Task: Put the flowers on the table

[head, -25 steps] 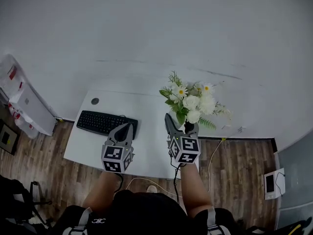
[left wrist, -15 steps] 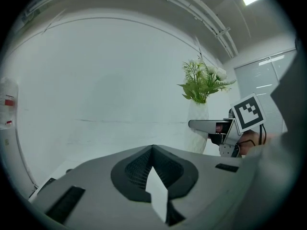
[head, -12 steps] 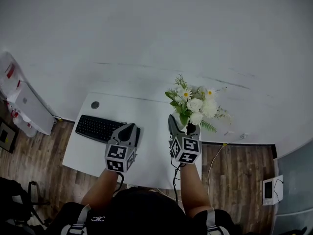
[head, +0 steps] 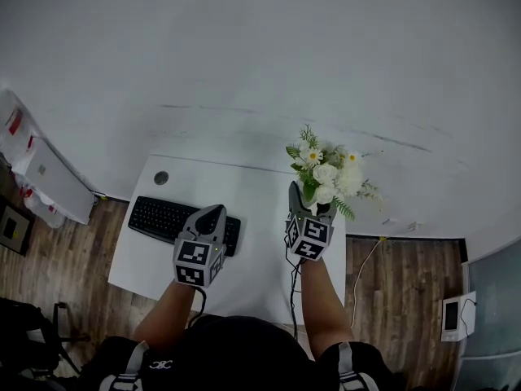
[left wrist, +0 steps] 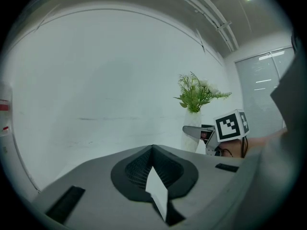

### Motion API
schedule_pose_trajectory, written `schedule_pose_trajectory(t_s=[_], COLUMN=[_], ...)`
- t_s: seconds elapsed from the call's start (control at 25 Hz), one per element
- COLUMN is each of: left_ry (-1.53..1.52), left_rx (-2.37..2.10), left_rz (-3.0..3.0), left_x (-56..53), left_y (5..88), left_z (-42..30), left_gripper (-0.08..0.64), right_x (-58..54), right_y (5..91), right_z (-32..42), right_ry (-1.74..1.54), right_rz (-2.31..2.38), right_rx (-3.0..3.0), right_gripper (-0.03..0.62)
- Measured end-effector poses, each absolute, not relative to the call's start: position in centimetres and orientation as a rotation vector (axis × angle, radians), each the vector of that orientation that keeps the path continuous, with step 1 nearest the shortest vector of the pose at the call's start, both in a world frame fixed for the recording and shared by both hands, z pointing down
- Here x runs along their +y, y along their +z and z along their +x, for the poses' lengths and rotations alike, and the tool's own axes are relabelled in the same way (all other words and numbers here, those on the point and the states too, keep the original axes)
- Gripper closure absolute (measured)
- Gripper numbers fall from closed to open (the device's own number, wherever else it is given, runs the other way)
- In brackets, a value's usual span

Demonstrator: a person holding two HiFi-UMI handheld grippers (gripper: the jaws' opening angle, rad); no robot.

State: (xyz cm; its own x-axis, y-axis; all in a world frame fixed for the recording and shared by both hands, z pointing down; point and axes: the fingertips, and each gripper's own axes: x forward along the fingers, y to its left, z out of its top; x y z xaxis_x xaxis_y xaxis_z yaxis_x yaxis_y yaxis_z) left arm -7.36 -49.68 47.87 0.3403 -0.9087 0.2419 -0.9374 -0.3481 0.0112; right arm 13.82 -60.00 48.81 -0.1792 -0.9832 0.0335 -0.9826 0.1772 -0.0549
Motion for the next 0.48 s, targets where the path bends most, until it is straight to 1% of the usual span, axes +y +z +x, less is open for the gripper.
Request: schedule_pose_trajectory(t_s=[0.12,0.48], left_ry=[0.317,0.389], left_rx=[-1.704,-1.702], left_rz=[2.421,2.363], left_x=[-52.1,-56.1], left_y=[48.9,51.5], left_z=[-8.9,-10.1], left_gripper=[0.558,0.558], right_x=[-63.7,-70.6], right_y=[50.7,55.8], right_z=[13.5,14.2], right_ry=[-0.131,-0.170], right_rz=[-2.040,-2.116], right_rx=[2.393,2.351], right_gripper=[0.230,0.232])
